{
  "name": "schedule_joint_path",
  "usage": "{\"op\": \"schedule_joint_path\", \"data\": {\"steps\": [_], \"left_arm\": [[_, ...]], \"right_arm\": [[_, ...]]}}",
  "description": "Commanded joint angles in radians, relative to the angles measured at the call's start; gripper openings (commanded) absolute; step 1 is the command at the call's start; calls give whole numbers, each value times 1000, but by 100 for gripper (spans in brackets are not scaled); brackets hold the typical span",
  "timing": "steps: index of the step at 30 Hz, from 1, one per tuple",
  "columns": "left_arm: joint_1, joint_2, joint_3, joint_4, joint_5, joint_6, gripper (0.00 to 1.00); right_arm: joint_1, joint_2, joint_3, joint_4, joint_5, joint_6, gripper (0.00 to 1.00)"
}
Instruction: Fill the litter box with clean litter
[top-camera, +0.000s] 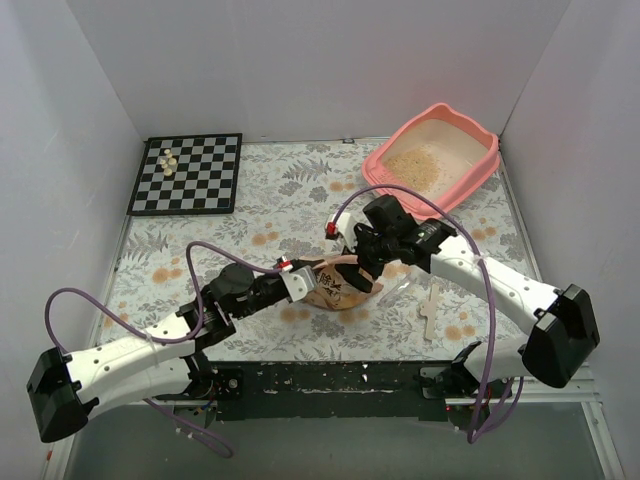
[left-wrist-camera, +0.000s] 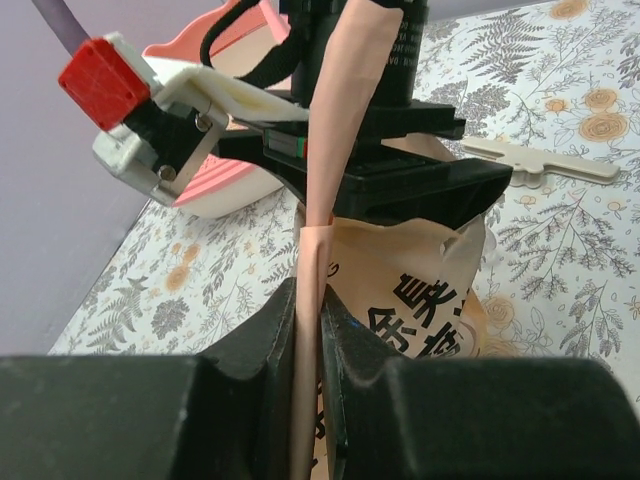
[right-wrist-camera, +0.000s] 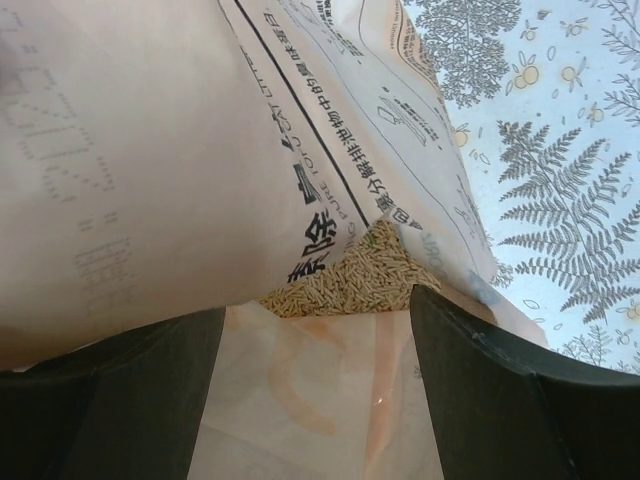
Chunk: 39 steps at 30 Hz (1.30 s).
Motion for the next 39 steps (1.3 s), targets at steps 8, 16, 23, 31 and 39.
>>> {"op": "schedule_joint_path", "data": {"steps": [8, 16, 23, 31, 39], "left_arm": [[1, 37, 23, 24, -39, 9, 21], [1, 39, 84, -60, -43, 17, 37], [1, 45, 229, -269, -27, -1, 58], [1, 34, 381, -312, -115, -59, 70], [1, 169, 614, -494, -231, -317, 77]], "right_arm": [[-8, -165, 147, -84, 155, 66, 84], [-14, -277, 266, -174, 492, 369, 93], [-28, -330, 277, -297, 676, 693, 96], [-36, -479, 34, -312, 848, 1029, 89], [-37, -557, -221, -285, 782, 1252, 74]]}}
